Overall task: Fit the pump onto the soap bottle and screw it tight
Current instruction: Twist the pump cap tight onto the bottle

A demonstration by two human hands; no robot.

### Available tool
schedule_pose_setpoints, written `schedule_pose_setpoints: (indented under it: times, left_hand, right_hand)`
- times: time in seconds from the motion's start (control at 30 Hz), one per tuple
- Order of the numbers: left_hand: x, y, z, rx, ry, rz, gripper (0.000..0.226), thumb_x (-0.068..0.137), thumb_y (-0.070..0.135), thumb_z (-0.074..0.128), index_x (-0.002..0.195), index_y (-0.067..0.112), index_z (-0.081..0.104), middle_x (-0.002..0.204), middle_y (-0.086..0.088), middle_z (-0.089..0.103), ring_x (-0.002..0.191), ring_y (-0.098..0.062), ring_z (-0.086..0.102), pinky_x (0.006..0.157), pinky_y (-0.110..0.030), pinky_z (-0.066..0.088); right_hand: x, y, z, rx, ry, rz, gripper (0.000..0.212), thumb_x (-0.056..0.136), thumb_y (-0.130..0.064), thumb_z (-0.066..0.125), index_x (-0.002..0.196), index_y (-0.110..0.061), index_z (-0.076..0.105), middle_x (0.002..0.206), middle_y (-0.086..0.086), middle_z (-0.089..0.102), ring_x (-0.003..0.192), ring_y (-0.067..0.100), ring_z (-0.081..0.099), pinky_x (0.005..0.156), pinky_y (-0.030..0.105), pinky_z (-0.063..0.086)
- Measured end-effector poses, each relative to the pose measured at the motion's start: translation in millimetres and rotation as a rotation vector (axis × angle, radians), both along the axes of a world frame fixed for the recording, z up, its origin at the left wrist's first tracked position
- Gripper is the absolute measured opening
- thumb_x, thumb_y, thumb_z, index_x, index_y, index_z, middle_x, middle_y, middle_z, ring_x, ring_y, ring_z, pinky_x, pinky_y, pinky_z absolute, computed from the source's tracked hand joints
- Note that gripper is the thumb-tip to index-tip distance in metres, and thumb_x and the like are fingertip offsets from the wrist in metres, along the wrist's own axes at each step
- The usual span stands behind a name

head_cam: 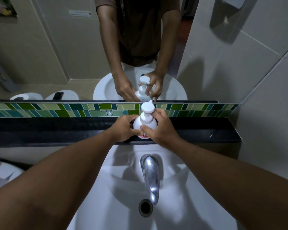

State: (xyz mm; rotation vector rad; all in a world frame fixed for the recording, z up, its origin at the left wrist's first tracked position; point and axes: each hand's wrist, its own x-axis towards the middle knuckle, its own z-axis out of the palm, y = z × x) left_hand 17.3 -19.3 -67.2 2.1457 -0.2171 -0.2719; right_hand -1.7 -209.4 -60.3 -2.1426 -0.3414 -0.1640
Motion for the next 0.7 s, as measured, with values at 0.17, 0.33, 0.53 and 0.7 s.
schedule_pose_setpoints:
  times: [0.17, 0.33, 0.53, 0.7]
  left_hand:
    - [1, 0, -2, 0.025, -0.01, 0.021, 0.061, 0.071, 0.017, 0.096, 0.127, 0.015, 0.071, 0.115, -0.001, 0.078, 0.106, -0.018, 0.073, 0.101, -0.04, 0.056]
    - [2, 0, -4, 0.048, -0.033, 0.014, 0.055, 0.072, 0.017, 0.095, 0.122, 0.018, 0.072, 0.111, 0.001, 0.079, 0.102, -0.019, 0.074, 0.099, -0.041, 0.057]
    - [3, 0, -2, 0.099, -0.077, -0.028, 0.052, 0.073, 0.021, 0.095, 0.12, 0.018, 0.074, 0.112, 0.003, 0.079, 0.103, -0.016, 0.071, 0.094, -0.029, 0.053]
    - [4, 1, -4, 0.059, -0.04, -0.002, 0.053, 0.071, 0.018, 0.096, 0.12, 0.018, 0.073, 0.109, 0.002, 0.079, 0.099, -0.012, 0.073, 0.094, -0.031, 0.056]
  right_hand:
    - [-4, -2, -4, 0.027, 0.021, -0.068, 0.04, 0.086, -0.027, 0.07, 0.119, -0.005, 0.069, 0.115, 0.012, 0.061, 0.107, 0.029, 0.062, 0.098, 0.051, 0.051]
    - [1, 15, -1, 0.074, 0.045, -0.255, 0.059, 0.065, -0.037, 0.097, 0.088, -0.013, 0.048, 0.091, 0.009, 0.062, 0.086, 0.03, 0.061, 0.076, 0.049, 0.053]
    - [5, 20, -5, 0.156, 0.179, -0.236, 0.127, 0.04, -0.071, 0.094, 0.145, -0.029, 0.036, 0.128, 0.001, 0.061, 0.119, 0.022, 0.06, 0.103, 0.046, 0.051]
    - [17, -2, 1, 0.04, 0.193, 0.007, 0.093, 0.057, -0.069, 0.086, 0.139, -0.038, 0.057, 0.134, 0.0, 0.053, 0.122, 0.021, 0.061, 0.105, 0.049, 0.052]
